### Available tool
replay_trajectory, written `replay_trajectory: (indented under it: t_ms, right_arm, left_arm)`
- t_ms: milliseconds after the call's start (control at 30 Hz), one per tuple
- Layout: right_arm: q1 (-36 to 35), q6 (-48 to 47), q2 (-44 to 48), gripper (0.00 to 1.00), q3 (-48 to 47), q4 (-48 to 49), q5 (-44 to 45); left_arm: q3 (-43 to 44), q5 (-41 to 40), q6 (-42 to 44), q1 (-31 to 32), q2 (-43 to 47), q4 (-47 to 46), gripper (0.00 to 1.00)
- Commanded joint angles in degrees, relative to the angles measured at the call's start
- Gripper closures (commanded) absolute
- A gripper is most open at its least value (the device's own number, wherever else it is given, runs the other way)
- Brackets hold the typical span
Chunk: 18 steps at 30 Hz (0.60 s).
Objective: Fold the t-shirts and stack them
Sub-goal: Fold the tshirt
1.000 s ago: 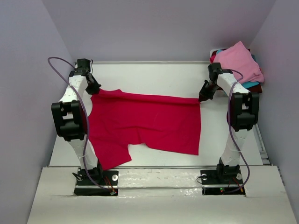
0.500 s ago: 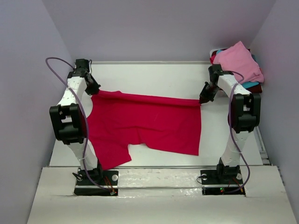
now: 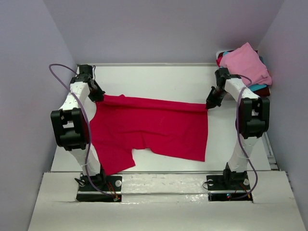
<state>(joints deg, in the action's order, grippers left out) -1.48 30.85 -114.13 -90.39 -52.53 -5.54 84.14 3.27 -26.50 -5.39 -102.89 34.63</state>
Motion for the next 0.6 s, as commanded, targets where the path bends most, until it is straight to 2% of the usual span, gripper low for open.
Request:
replay_trajectory:
  t_ms: [0,367,467,567]
  right_arm:
    - [0.86,-1.67,3.38,0.93,0.65,-1.43,0.71]
    - [0.86,-4.83,2.33,0.92,1.44,-2.75,-1.75]
    - [0.86,-5.54,2.15,0.84,1.62,-3.01,-2.10]
    - [0.86,-6.06,1.89,0.72,1.79,-3.01,-2.81]
  left_arm:
    - [-0.29,0.16,-0.39,-0.59,4.01,0.79,0.94]
    - [-0.82,0.33,-1.62,-0.59,4.02,0.52,0.94]
    - [-1.08,0.34,-2.06,-0.59,4.28,0.52,0.94]
    - [-1.26,0.51,-2.33,-0.59,4.45,0.44,0.94]
